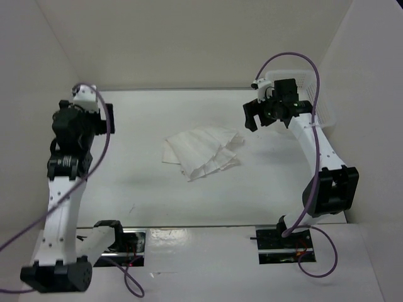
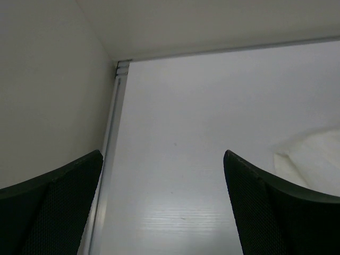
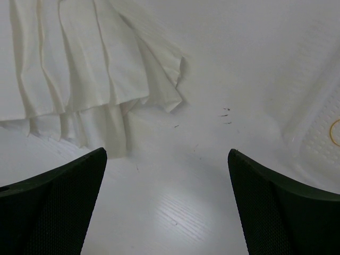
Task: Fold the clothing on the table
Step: Flatten the skirt out
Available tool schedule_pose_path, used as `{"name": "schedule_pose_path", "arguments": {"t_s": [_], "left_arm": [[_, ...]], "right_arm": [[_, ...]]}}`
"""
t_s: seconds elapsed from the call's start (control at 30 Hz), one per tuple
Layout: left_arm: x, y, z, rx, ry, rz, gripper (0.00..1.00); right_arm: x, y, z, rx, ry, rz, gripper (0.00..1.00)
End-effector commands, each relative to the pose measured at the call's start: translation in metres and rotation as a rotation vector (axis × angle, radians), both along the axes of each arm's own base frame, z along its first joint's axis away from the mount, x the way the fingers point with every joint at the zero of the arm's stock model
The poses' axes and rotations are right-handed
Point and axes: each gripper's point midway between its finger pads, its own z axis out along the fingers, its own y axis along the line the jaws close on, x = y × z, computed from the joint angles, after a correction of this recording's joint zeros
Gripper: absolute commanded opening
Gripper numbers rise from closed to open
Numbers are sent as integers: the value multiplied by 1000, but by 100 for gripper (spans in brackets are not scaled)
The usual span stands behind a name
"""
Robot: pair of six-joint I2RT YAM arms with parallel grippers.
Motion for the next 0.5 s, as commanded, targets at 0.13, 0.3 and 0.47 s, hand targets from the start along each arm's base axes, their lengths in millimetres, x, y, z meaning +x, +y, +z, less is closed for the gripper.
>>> {"name": "schedule_pose_path", "arguments": {"t_s": [0.13, 0.3, 0.47], "left_arm": [[14, 38, -39, -6, 377, 220, 100], [10, 41, -72, -118, 418, 180, 100], [-16, 34, -125, -227, 624, 157, 100]], "right_arm": [[-10, 13, 20, 41, -70, 49, 99], [-17, 43, 13, 65, -1, 127, 99], [-23, 122, 11, -97, -20, 276, 96]]}}
